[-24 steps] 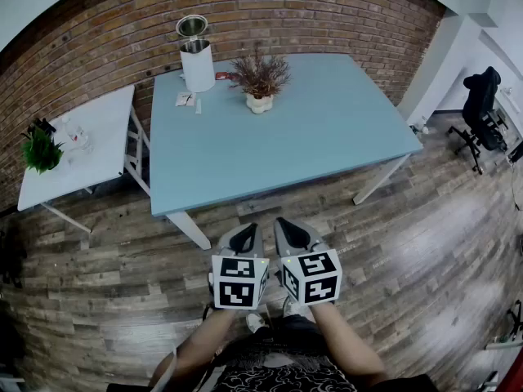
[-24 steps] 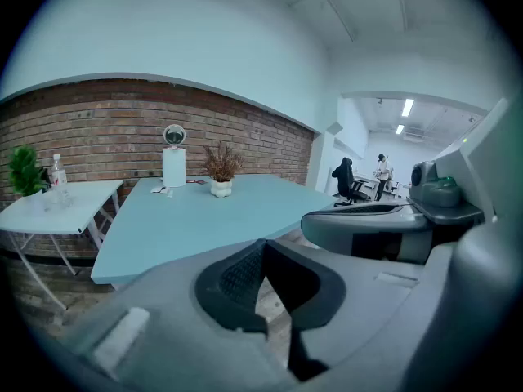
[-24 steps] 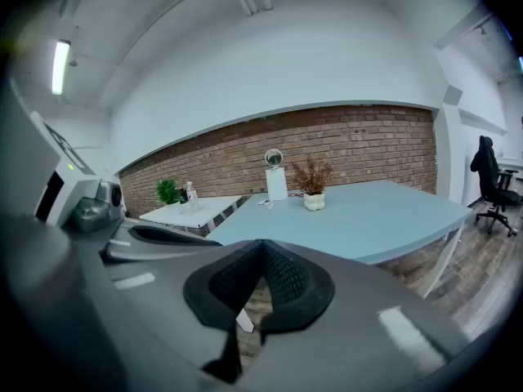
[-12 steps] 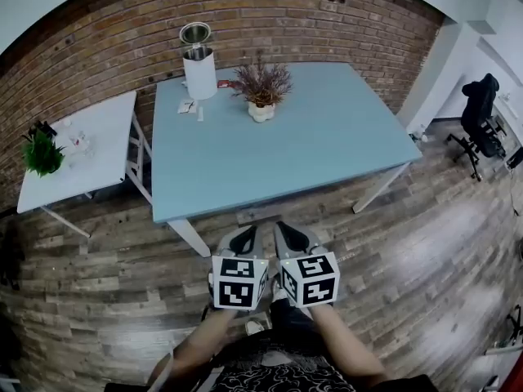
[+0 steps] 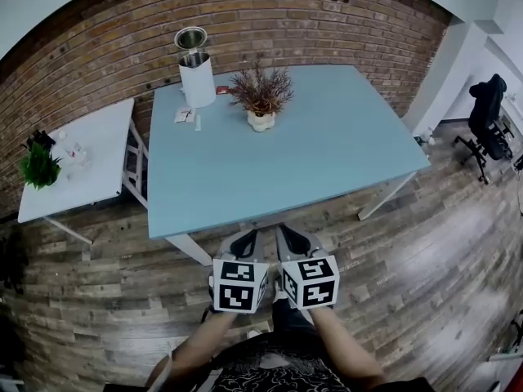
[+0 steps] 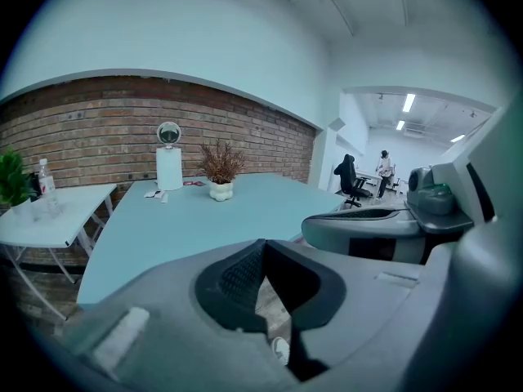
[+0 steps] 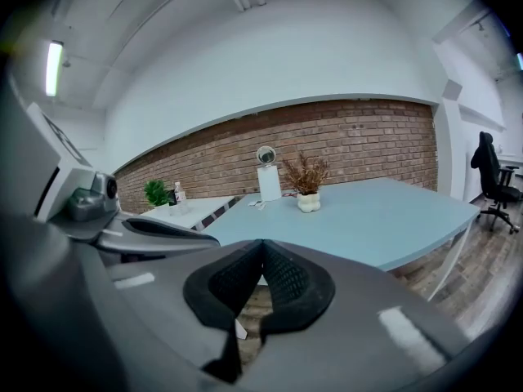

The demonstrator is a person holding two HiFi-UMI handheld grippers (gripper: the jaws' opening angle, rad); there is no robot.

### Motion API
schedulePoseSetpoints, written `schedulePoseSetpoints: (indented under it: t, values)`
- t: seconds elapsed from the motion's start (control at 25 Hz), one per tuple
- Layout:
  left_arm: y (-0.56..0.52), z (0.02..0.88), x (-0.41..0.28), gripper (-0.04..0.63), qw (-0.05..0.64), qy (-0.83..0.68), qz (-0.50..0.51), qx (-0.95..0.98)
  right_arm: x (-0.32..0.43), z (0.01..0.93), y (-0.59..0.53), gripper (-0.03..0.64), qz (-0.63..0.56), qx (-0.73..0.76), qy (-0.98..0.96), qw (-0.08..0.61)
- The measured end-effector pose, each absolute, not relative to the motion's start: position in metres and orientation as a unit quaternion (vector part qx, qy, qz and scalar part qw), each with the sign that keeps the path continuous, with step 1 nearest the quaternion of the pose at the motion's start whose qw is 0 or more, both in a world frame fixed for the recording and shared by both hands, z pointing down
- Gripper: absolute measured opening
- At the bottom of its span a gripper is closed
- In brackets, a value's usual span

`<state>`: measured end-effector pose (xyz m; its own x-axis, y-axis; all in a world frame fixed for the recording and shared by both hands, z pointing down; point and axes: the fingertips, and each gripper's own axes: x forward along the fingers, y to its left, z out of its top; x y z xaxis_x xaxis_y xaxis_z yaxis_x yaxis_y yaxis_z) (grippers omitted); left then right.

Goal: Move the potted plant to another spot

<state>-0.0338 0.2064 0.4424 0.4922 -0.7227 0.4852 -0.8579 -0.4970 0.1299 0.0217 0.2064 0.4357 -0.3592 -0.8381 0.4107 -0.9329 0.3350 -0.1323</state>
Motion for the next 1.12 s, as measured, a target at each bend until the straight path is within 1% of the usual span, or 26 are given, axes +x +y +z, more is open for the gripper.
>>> schedulePoseSetpoints:
  t: [0.6, 1.12]
  values:
    - [0.09, 0.453, 0.0, -0.003, 0.192, -0.49, 0.193, 0.828, 0.058, 0.446, 0.087, 0.006, 0.173, 0.53, -0.816, 0.15]
    - [0.003, 0.468, 0.013, -0.003, 0.199, -0.529, 0.203, 0.8, 0.078, 0.453, -0.011, 0.012, 0.16, 0.503, -0.832, 0.168]
